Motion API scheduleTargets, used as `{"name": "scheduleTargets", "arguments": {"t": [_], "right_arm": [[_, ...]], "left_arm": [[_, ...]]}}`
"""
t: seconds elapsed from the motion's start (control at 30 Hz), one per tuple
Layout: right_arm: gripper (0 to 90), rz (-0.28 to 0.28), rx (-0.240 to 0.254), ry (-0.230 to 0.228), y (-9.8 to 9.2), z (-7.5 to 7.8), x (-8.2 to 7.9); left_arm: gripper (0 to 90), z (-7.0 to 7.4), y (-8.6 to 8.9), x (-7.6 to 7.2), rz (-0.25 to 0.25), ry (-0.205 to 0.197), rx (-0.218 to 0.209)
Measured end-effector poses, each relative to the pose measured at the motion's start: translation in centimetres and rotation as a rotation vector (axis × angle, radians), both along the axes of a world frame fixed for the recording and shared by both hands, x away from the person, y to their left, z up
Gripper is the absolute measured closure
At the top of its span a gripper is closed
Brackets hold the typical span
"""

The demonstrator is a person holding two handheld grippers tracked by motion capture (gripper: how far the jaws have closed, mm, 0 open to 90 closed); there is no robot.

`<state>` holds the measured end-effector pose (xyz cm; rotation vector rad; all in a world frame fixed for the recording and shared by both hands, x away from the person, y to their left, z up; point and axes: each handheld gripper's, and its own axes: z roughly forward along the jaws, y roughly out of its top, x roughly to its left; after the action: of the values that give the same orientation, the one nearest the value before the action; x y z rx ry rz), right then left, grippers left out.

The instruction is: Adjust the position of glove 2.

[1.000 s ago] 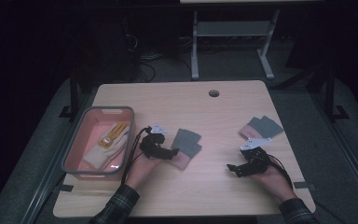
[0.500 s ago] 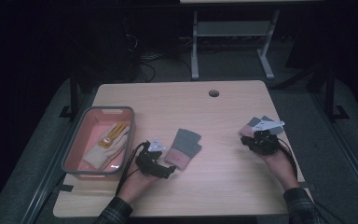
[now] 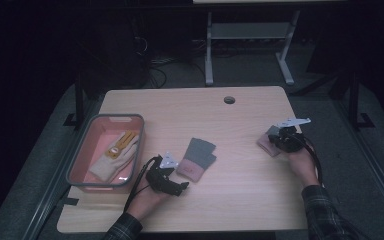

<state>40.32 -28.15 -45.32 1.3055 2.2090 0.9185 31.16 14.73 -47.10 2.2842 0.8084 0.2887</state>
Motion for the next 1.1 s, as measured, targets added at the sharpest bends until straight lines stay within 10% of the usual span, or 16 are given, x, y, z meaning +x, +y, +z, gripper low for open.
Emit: {"name": "scheduleTargets", "arguments": {"t": [0.17, 1.1], "right_arm": [[90.0, -0.003, -0.026, 0.026, -0.1, -0.6, 0.3], [90.0, 0.15, -0.029, 0.082, 2.7, -0.5, -3.3]], "left_arm": [[12.3, -0.6, 0.4, -0.3, -0.014, -0.056, -0.036], [12.4, -0.6, 0.5, -0.3, -0.017, -0.056, -0.035]]}}
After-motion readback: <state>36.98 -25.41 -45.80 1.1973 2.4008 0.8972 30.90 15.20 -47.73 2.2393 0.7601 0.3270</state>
